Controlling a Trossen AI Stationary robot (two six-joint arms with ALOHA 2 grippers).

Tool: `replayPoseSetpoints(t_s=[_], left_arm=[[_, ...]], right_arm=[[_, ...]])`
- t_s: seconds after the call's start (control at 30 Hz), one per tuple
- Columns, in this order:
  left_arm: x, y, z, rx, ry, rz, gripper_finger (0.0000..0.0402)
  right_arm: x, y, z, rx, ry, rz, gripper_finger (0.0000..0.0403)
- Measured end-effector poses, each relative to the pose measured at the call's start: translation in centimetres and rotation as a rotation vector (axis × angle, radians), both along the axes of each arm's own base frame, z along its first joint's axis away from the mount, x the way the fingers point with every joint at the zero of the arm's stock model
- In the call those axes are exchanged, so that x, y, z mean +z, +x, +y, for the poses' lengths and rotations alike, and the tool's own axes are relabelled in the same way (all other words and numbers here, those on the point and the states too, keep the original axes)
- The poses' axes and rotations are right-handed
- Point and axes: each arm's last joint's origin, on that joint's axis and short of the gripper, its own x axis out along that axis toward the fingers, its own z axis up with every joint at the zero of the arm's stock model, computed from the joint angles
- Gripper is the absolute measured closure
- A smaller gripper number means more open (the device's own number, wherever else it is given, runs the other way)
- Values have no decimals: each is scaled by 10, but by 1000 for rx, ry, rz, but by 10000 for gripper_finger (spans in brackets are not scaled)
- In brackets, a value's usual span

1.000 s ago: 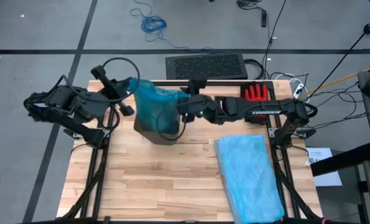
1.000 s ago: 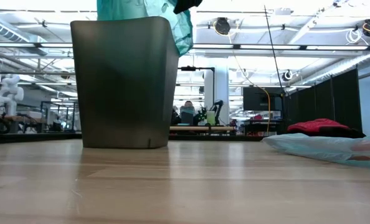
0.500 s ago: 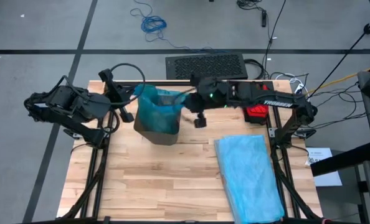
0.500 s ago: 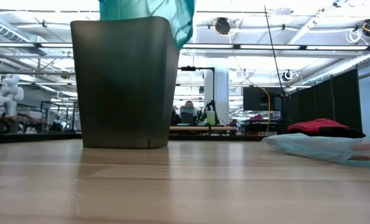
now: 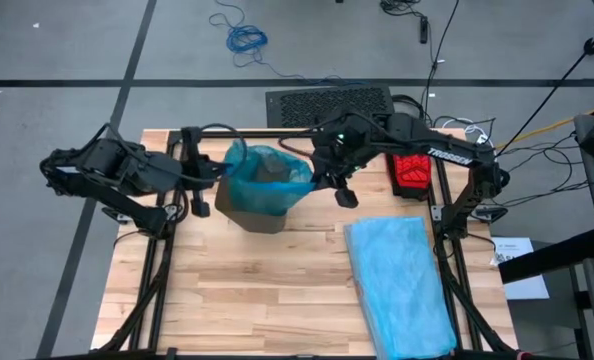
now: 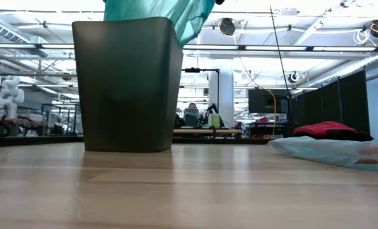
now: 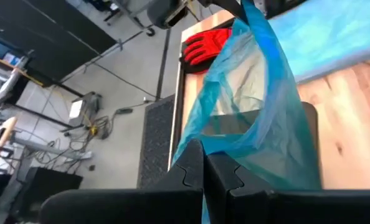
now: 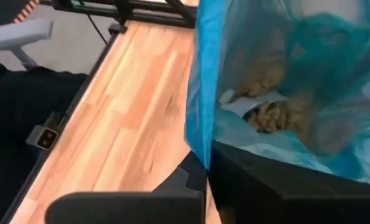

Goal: Place trash/remove bag and relplace
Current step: Remove the trash bag from the bin

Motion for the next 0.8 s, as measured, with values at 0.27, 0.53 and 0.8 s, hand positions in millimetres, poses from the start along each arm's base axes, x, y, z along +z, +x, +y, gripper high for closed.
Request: replayPoseSetpoints(t_s=[0.27, 0.53, 0.8], left_arm=[[-8, -4, 1, 25, -41, 71, 402], [-13, -8, 0, 31, -122, 121, 402], [-15, -6, -6, -17, -170, 135, 402]], right_arm=[[16, 2, 13, -49, -34, -122, 356], [23, 7, 17, -136, -16, -187, 239], [24, 2, -39, -511, 130, -184, 144]])
